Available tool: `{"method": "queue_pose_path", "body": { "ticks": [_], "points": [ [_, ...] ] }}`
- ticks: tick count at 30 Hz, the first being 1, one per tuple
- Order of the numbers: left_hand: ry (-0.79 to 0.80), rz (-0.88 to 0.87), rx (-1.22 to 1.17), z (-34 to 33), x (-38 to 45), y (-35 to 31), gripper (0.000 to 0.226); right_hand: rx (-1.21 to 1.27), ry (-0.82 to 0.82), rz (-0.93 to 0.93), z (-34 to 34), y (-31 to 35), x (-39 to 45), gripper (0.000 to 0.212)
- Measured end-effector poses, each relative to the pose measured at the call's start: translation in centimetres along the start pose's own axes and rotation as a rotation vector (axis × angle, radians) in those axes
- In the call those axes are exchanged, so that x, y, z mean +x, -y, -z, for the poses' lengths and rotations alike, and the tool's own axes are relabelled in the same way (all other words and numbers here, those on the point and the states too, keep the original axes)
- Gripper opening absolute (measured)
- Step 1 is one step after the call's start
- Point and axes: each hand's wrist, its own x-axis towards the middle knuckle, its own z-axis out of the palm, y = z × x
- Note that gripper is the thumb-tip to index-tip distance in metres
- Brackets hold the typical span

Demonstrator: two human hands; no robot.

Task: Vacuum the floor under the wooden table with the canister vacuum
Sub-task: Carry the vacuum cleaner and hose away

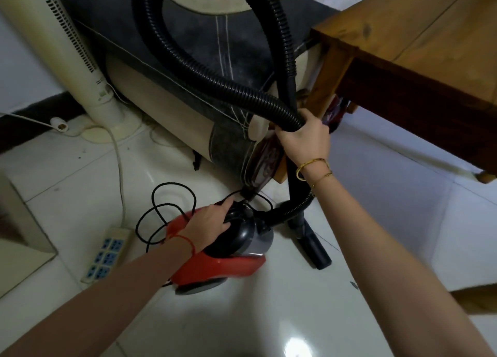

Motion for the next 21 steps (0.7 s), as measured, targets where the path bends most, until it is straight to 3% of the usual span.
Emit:
{"method": "queue_pose_path", "body": {
  "ticks": [7, 16, 21],
  "points": [
    [0.028, -0.017, -0.108, 5.4, -5.2, -0.2, 0.050, 0.063, 0.060, -0.020, 4.1, 6.5, -1.2, 0.033],
    [0.154, 0.156, -0.112, 21.4, -17.4, -3.5, 0.050, 0.070, 0.167, 0.010, 15.0, 23.0, -2.7, 0.038],
    [0.141, 0.227, -0.179, 30.5, -25.6, -5.0, 0.049, 0.111, 0.221, 0.027, 22.5, 32.7, -3.4, 0.039]
  ]
}}
